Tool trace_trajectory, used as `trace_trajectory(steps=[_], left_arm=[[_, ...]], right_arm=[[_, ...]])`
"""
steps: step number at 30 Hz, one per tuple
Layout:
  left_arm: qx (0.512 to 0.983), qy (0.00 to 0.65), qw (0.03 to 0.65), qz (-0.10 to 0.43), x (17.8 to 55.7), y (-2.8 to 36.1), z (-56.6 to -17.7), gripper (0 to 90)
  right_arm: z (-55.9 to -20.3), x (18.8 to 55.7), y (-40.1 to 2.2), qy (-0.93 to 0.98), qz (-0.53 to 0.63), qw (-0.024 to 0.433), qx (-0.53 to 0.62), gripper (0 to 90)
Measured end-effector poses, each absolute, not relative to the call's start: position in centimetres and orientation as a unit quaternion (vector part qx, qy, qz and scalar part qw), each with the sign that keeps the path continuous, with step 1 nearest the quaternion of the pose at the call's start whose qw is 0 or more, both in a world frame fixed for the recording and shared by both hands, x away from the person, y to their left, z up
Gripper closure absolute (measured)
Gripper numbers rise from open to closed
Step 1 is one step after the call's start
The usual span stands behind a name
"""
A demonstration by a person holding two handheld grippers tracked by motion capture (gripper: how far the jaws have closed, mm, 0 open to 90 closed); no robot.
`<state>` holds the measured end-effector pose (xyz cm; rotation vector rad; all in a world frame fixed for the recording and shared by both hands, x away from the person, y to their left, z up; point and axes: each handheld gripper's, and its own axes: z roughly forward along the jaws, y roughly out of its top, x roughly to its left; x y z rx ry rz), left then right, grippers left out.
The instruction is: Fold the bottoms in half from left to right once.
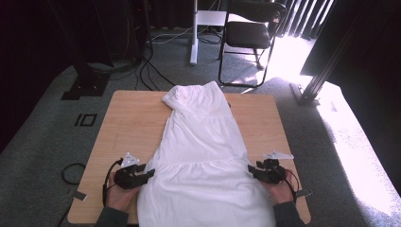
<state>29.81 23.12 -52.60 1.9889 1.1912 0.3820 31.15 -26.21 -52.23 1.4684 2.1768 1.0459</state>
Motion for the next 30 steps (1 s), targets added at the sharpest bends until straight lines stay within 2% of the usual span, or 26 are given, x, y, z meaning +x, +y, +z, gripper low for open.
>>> trace_trajectory(steps=[2, 4, 7, 8, 10, 13, 15, 17, 19, 21, 23, 28, 30], left_arm=[[0.775, 0.469, 0.393, 0.158, 30.6, 23.2, -51.9, 48.8], [0.772, 0.470, 0.394, 0.167, 31.5, 23.2, -51.4, 48.6], [0.771, 0.471, 0.393, 0.171, 32.8, 23.0, -51.0, 48.0], [0.771, 0.472, 0.392, 0.172, 33.1, 22.9, -50.9, 47.5], [0.773, 0.469, 0.391, 0.173, 33.6, 22.7, -50.7, 47.5], [0.775, 0.464, 0.392, 0.175, 34.0, 22.4, -50.5, 47.4], [0.777, 0.461, 0.391, 0.177, 34.1, 22.2, -50.4, 47.1], [0.779, 0.459, 0.390, 0.176, 34.3, 22.0, -50.5, 46.9], [0.781, 0.459, 0.385, 0.176, 34.5, 21.8, -50.7, 46.8], [0.780, 0.461, 0.386, 0.174, 34.7, 21.6, -50.8, 46.7], [0.780, 0.460, 0.387, 0.174, 34.9, 21.4, -50.9, 46.7], [0.781, 0.460, 0.389, 0.165, 35.4, 20.5, -51.2, 46.0], [0.785, 0.456, 0.385, 0.162, 35.5, 20.0, -51.5, 45.8]], right_arm=[[-51.0, 32.7, -25.5, 0.764, 0.388, 0.163, 0.490, 58.0], [-50.3, 34.8, -24.4, 0.774, 0.383, 0.157, 0.479, 70.8], [-50.5, 38.0, -22.1, 0.796, 0.366, 0.148, 0.458, 76.4], [-50.8, 38.9, -21.4, 0.800, 0.363, 0.142, 0.456, 75.0], [-51.6, 40.5, -20.2, 0.804, 0.354, 0.129, 0.460, 64.3], [-52.4, 41.8, -19.5, 0.793, 0.367, 0.101, 0.475, 55.1], [-52.6, 41.8, -19.1, 0.792, 0.376, 0.081, 0.474, 49.8], [-53.1, 41.7, -18.5, 0.806, 0.347, 0.083, 0.473, 48.7], [-53.4, 41.6, -18.1, 0.819, 0.328, 0.080, 0.463, 55.0], [-53.4, 41.3, -17.9, 0.829, 0.301, 0.098, 0.462, 77.5], [-52.8, 40.8, -17.8, 0.831, 0.311, 0.108, 0.449, 89.4], [-49.8, 39.5, -18.1, 0.830, 0.334, 0.148, 0.421, 90.0], [-48.0, 39.0, -18.8, 0.817, 0.347, 0.194, 0.417, 90.0]])
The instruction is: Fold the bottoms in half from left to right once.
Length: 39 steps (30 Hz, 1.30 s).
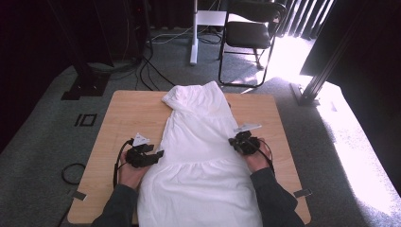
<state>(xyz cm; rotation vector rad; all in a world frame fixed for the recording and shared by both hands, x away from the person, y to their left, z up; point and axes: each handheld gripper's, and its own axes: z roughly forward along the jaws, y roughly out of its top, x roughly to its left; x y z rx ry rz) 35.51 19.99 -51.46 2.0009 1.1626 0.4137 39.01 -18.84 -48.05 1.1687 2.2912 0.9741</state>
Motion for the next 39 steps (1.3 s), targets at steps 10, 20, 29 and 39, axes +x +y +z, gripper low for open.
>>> trace_trajectory(steps=[10, 20, 29, 39], left_arm=[[0.783, 0.462, 0.386, 0.156, 36.7, 19.2, -51.8, 45.2], [0.795, 0.475, 0.349, 0.142, 42.2, 16.6, -53.2, 39.3], [0.803, 0.472, 0.331, 0.151, 43.9, 15.6, -53.5, 40.3], [0.809, 0.464, 0.335, 0.134, 45.6, 15.5, -54.1, 55.1]], right_arm=[[-51.7, 42.6, -23.7, 0.766, 0.313, 0.211, 0.520, 90.0], [-54.4, 43.5, -23.1, 0.769, 0.290, 0.194, 0.536, 89.0], [-53.1, 44.2, -23.0, 0.763, 0.323, 0.196, 0.525, 40.2], [-54.6, 46.5, -22.5, 0.746, 0.326, 0.168, 0.556, 58.9]])
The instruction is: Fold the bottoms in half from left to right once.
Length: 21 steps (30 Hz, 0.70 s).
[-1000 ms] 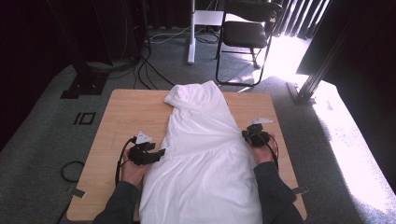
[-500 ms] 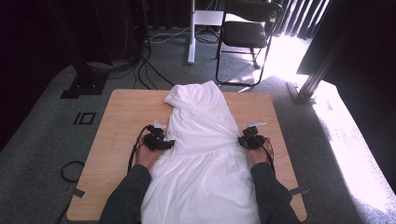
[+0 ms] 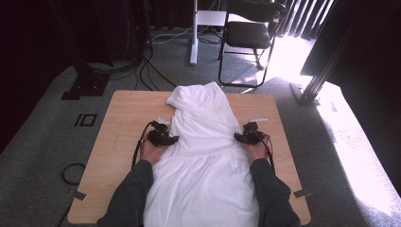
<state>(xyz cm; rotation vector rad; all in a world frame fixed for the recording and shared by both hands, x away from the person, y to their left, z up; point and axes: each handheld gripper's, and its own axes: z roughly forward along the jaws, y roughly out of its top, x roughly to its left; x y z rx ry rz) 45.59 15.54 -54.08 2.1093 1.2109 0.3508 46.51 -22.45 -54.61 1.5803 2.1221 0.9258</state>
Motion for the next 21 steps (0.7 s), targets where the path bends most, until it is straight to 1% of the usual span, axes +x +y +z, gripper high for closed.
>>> trace_trajectory(steps=[1, 2, 3, 4, 7, 9, 15, 19, 21], left_arm=[[0.808, 0.467, 0.336, 0.125, 45.5, 15.7, -54.0, 65.3], [0.806, 0.471, 0.340, 0.114, 45.4, 16.0, -54.0, 71.7], [0.806, 0.471, 0.343, 0.108, 45.1, 16.2, -54.1, 77.0], [0.806, 0.469, 0.344, 0.107, 44.7, 16.4, -54.1, 79.5], [0.807, 0.469, 0.343, 0.103, 43.0, 17.1, -54.1, 81.1], [0.813, 0.462, 0.336, 0.112, 41.4, 17.5, -54.0, 81.0], [0.813, 0.456, 0.348, 0.101, 35.9, 19.1, -54.3, 80.5], [0.823, 0.440, 0.348, 0.089, 32.4, 19.5, -54.4, 80.4], [0.829, 0.431, 0.346, 0.078, 31.2, 19.7, -54.3, 80.0]], right_arm=[[-54.6, 46.4, -22.4, 0.746, 0.329, 0.168, 0.554, 67.6], [-54.6, 46.2, -22.4, 0.748, 0.327, 0.169, 0.553, 74.6], [-54.6, 46.0, -22.3, 0.750, 0.322, 0.171, 0.552, 79.5], [-54.6, 45.7, -22.3, 0.753, 0.319, 0.169, 0.551, 82.8], [-54.6, 44.6, -22.5, 0.755, 0.325, 0.155, 0.548, 85.1], [-54.7, 43.4, -22.4, 0.754, 0.334, 0.150, 0.546, 85.7], [-54.7, 38.3, -21.5, 0.783, 0.323, 0.147, 0.511, 85.6], [-54.5, 34.8, -21.2, 0.799, 0.315, 0.138, 0.494, 85.6], [-54.4, 33.5, -21.2, 0.810, 0.307, 0.131, 0.482, 84.9]])
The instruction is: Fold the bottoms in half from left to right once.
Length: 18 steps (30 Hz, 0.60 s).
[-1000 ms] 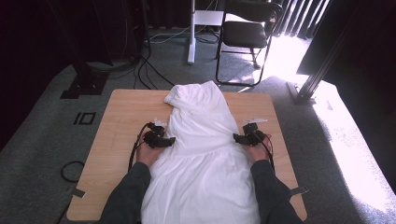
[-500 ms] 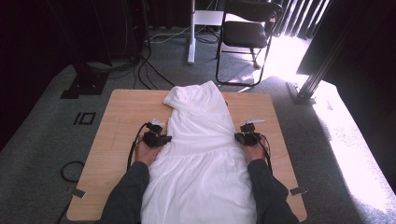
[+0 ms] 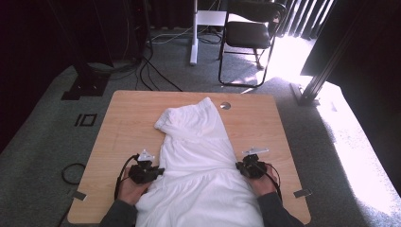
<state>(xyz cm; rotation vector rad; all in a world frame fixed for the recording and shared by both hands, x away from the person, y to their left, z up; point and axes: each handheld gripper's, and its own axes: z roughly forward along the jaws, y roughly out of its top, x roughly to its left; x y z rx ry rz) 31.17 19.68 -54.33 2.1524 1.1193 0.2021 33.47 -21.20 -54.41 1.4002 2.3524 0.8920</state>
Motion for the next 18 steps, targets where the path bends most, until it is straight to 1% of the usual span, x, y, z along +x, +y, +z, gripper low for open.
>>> trace_trajectory(steps=[1, 2, 3, 4, 5, 6, 9, 12, 14, 18], left_arm=[[0.833, 0.426, 0.344, 0.077, 30.8, 19.7, -54.3, 78.7], [0.837, 0.421, 0.340, 0.078, 30.6, 19.7, -54.2, 73.7], [0.838, 0.417, 0.342, 0.087, 30.6, 19.7, -54.1, 65.2], [0.836, 0.414, 0.347, 0.100, 30.7, 19.8, -53.9, 59.1], [0.830, 0.419, 0.354, 0.102, 31.0, 20.1, -53.6, 56.7], [0.822, 0.427, 0.363, 0.105, 31.3, 20.3, -53.3, 53.1], [0.808, 0.433, 0.381, 0.119, 32.7, 20.6, -52.0, 49.9], [0.804, 0.436, 0.383, 0.127, 34.4, 20.4, -51.1, 48.9], [0.807, 0.435, 0.377, 0.128, 35.4, 20.0, -50.9, 48.9], [0.809, 0.436, 0.373, 0.125, 36.8, 19.1, -51.2, 48.8]], right_arm=[[-54.3, 33.0, -21.3, 0.815, 0.302, 0.124, 0.479, 83.1], [-54.2, 32.7, -21.3, 0.819, 0.296, 0.118, 0.477, 77.7], [-54.0, 32.6, -21.3, 0.822, 0.292, 0.118, 0.475, 70.0], [-53.6, 32.6, -21.4, 0.820, 0.299, 0.125, 0.471, 62.0], [-53.1, 32.8, -21.4, 0.816, 0.311, 0.133, 0.468, 55.9], [-52.4, 33.1, -21.5, 0.812, 0.322, 0.140, 0.467, 51.7], [-50.3, 34.7, -20.8, 0.806, 0.363, 0.142, 0.446, 50.8], [-49.0, 36.9, -18.8, 0.815, 0.374, 0.143, 0.419, 50.3], [-49.1, 38.5, -16.9, 0.825, 0.375, 0.136, 0.400, 50.2], [-50.3, 40.6, -13.0, 0.840, 0.370, 0.119, 0.379, 47.7]])
